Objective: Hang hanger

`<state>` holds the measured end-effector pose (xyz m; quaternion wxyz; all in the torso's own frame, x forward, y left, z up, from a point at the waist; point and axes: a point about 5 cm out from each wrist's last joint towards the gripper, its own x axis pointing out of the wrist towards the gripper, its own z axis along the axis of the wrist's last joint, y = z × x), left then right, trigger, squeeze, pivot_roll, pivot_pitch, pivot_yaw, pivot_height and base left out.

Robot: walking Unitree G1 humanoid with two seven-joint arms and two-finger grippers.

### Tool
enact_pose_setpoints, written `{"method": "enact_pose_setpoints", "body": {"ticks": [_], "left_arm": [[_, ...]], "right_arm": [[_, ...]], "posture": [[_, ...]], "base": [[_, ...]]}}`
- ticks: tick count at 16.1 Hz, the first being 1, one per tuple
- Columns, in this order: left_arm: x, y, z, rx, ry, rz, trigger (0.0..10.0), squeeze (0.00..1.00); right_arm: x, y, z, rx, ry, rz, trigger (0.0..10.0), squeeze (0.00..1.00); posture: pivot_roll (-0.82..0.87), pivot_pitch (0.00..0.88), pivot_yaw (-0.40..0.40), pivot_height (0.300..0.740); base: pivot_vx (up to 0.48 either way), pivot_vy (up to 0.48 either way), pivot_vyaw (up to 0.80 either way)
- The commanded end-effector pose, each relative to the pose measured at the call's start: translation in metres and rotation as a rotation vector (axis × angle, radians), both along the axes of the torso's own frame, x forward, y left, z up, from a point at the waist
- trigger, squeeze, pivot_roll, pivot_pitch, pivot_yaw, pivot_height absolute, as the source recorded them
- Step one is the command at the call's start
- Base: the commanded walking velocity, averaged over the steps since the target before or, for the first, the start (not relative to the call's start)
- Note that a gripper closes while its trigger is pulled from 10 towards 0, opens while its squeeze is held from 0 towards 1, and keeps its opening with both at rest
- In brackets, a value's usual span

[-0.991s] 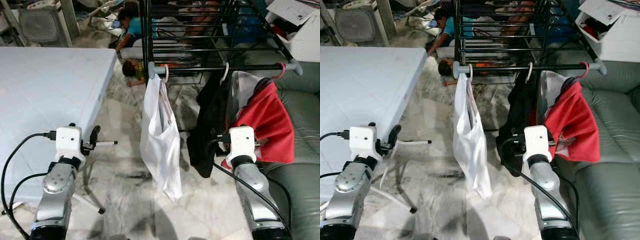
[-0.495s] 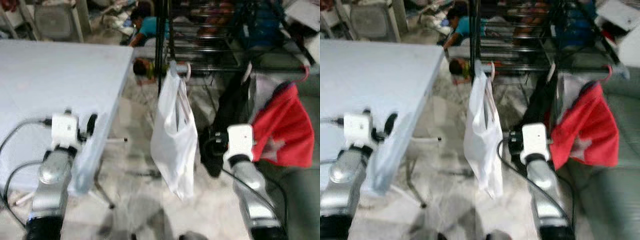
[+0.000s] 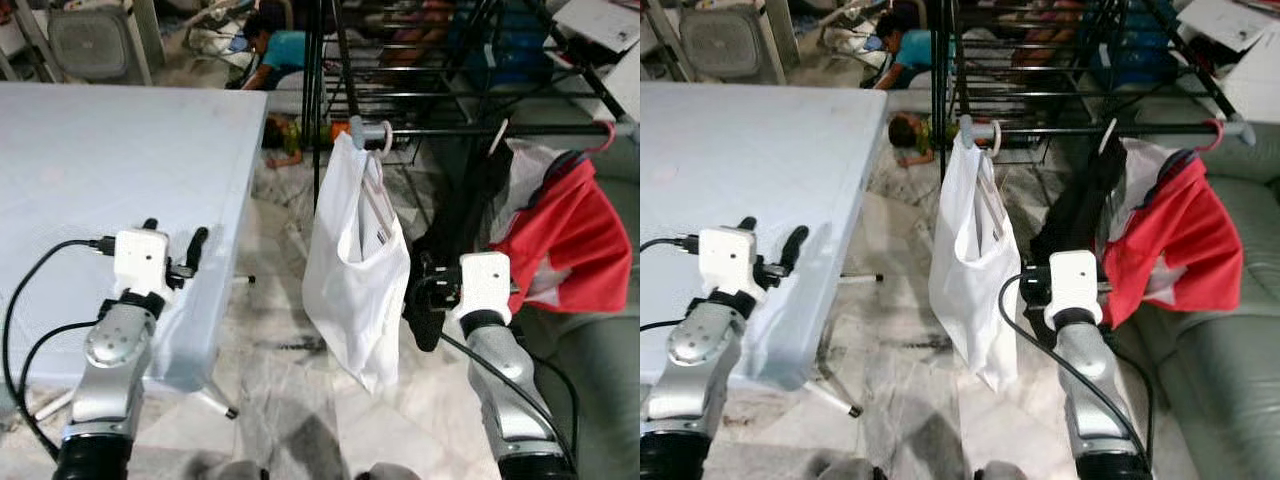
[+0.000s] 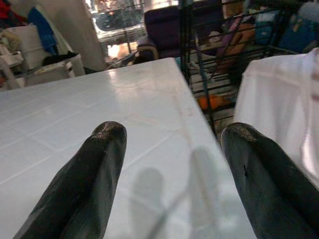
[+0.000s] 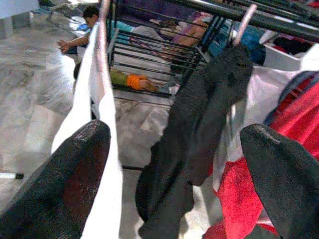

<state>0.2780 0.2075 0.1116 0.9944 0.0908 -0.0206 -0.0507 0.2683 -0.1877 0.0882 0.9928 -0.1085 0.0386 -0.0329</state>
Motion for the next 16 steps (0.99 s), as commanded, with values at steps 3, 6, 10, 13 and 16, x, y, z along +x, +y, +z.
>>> {"method": "enact_pose_setpoints", "body": {"ticks": [3, 6, 10, 13, 16], "left_arm": [[0.0, -0.005, 0.005, -0.008, -0.018, -0.038, 10.0, 0.0], [0.0, -0.007, 0.005, -0.015, -0.016, -0.045, 10.0, 0.0], [-0.001, -0.009, 0.005, -0.022, -0.012, -0.052, 10.0, 0.0], [-0.001, -0.009, 0.003, -0.028, -0.001, -0.042, 10.0, 0.0], [-0.001, -0.007, 0.001, -0.03, 0.006, -0.027, 10.0, 0.0]], "right_arm": [[0.001, -0.005, 0.002, -0.004, 0.006, -0.026, 10.0, 0.0], [0.001, -0.005, 0.001, 0.001, 0.021, -0.018, 10.0, 0.0], [0.001, -0.002, -0.006, 0.017, 0.079, 0.025, 10.0, 0.0], [0.001, 0.0, -0.012, 0.035, 0.125, 0.061, 10.0, 0.0], [0.002, 0.003, -0.013, 0.051, 0.151, 0.103, 10.0, 0.0]], "posture": [[-0.05, 0.0, 0.003, 0.74], [-0.05, 0.002, 0.001, 0.74], [-0.06, 0.007, -0.001, 0.74], [-0.06, 0.008, -0.002, 0.74], [-0.06, 0.009, -0.005, 0.74]], "base": [[0.249, 0.0, 0.0], [0.43, 0.0, 0.0], [0.454, 0.0, 0.0], [0.376, 0.0, 0.0], [0.0, 0.0, 0.0]]}}
